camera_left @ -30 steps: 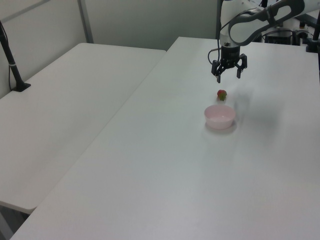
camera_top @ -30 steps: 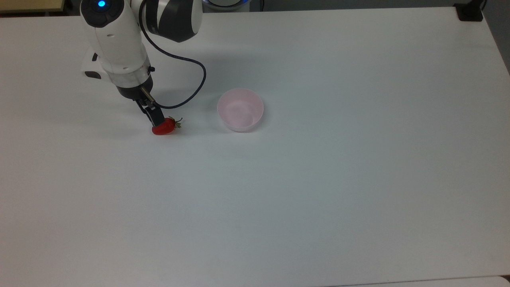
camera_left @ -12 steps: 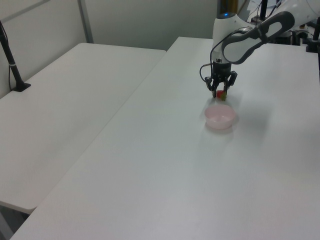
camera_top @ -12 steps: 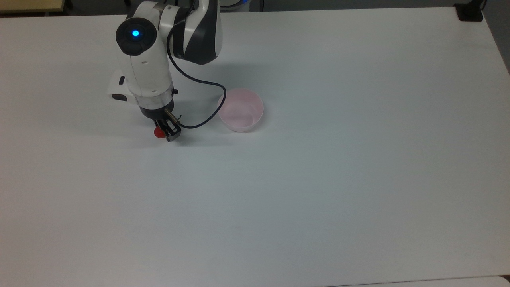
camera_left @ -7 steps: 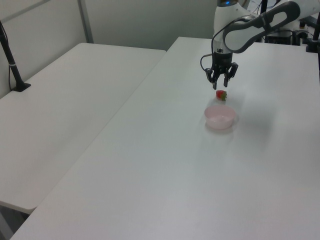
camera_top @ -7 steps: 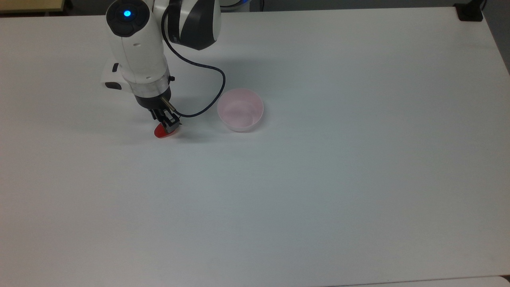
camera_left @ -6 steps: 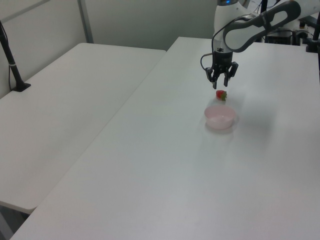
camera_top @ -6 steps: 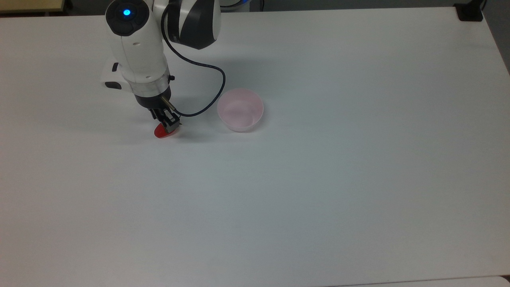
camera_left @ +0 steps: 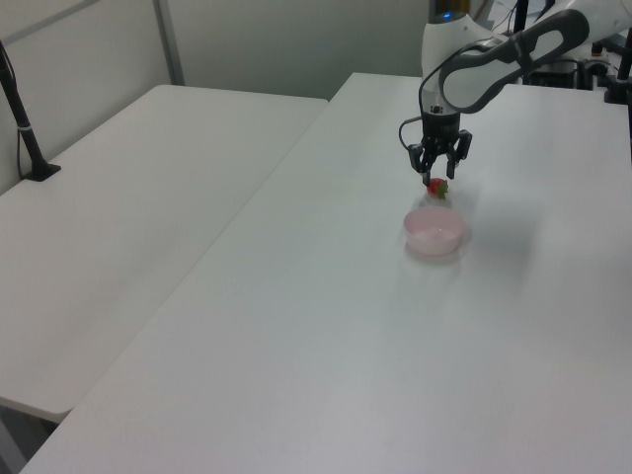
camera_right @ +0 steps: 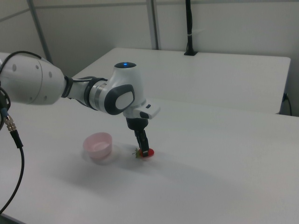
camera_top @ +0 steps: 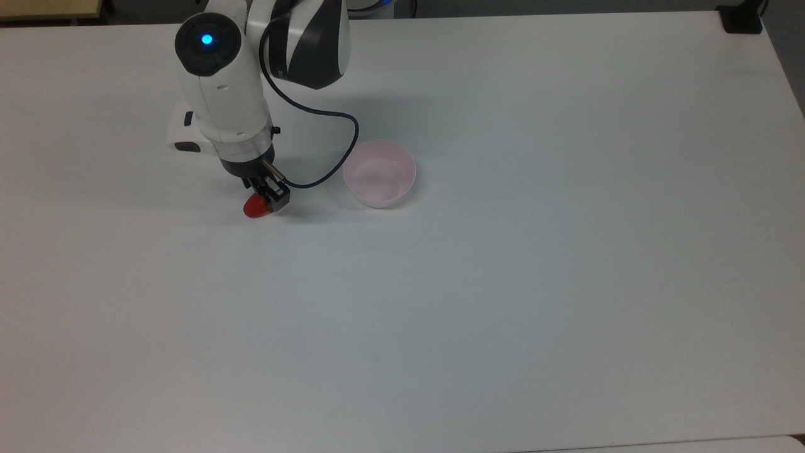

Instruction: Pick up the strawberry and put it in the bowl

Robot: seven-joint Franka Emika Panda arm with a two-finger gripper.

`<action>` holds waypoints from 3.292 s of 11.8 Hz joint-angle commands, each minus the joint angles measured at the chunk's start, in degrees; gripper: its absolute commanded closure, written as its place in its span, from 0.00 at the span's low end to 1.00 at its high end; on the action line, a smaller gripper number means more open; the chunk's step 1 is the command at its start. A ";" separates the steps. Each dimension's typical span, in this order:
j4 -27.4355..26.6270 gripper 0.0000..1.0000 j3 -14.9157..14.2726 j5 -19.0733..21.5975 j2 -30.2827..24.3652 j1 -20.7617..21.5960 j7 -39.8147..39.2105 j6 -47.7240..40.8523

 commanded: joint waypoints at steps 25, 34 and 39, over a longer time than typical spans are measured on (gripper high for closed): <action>0.16 0.50 -0.41 1.56 0.57 0.44 -5.28 -1.97; 1.04 0.52 -0.41 1.73 -0.57 0.18 -5.20 -2.68; 0.78 0.54 -0.41 1.65 -0.05 0.09 -5.55 -2.59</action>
